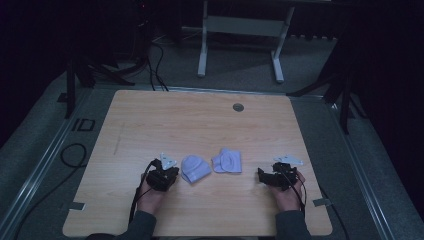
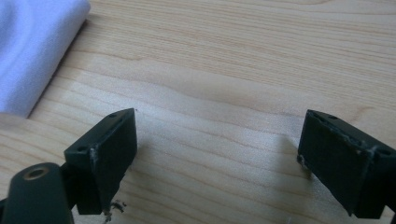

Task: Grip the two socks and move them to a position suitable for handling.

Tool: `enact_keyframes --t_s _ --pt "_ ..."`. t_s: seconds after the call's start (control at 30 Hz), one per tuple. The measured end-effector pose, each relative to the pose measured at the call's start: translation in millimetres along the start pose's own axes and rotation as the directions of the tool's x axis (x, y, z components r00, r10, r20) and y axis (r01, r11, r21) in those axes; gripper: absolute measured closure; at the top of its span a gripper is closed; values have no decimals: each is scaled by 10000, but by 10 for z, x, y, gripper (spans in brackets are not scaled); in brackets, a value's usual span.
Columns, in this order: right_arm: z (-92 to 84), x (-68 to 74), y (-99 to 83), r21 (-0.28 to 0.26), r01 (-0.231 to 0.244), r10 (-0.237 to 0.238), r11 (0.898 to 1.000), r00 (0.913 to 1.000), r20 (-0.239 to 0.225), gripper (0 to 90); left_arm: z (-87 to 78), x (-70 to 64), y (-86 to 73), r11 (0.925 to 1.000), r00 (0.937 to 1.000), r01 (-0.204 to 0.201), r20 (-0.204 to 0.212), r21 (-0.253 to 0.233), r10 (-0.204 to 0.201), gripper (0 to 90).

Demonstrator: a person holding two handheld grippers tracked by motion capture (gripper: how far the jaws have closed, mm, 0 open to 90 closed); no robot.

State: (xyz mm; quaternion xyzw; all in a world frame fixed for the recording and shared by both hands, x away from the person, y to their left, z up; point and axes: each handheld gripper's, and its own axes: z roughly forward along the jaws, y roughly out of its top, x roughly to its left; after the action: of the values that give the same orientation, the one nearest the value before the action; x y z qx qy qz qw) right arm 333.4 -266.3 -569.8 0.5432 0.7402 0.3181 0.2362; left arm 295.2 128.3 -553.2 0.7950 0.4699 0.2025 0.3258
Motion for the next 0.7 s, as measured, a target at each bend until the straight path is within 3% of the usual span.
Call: enact_keyframes --t_s 0.33,0.7 --pt "2 1 2 5 19 -19 10000 10000 -27 115 -28 -111 30 9997 9984 -110 544 -216 122 896" --pt "2 2 3 9 33 -33 10000 10000 -62 115 -15 -312 45 9974 9913 -696 1104 -173 711 897"
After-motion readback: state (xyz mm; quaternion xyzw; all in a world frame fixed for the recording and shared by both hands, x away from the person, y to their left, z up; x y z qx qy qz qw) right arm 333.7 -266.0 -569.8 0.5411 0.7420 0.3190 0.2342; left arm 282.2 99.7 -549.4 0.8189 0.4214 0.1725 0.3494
